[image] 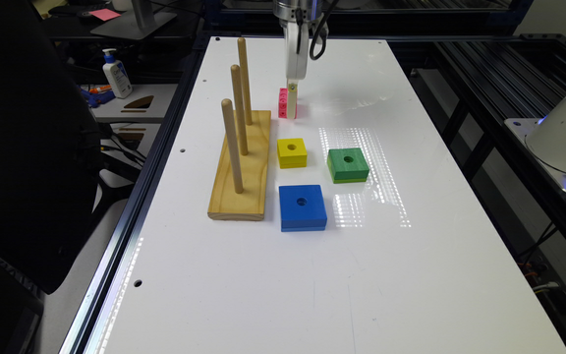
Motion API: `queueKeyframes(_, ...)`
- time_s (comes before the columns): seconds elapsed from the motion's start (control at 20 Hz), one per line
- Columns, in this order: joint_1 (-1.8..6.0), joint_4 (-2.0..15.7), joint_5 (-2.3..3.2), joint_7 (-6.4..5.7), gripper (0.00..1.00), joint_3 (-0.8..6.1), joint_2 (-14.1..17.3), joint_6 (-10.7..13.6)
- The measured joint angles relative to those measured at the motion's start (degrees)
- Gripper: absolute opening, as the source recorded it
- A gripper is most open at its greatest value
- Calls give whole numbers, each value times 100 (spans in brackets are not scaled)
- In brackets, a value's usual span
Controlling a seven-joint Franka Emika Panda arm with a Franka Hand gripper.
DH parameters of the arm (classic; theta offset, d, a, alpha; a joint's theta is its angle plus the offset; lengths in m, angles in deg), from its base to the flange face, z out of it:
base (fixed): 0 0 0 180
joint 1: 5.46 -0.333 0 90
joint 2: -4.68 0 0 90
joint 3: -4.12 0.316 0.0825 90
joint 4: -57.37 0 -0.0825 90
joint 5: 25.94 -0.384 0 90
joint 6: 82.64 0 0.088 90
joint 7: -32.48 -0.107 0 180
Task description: Pick up pink block.
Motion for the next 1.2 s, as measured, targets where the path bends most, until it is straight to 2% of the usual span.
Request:
queueKeyframes(0.35, -10, 62, 0, -110, 100, 138, 10, 0)
queueKeyframes(0.55, -16, 71, 0, -115, 100, 140, 16, 0)
queueKeyframes(0.85, -19, 127, 2, -119, 100, 140, 213, -114)
queueKeyframes(0.9, -17, 127, 2, -118, 0, 139, 212, -113)
queueKeyframes(1.2, -17, 127, 2, -117, 0, 139, 212, -113)
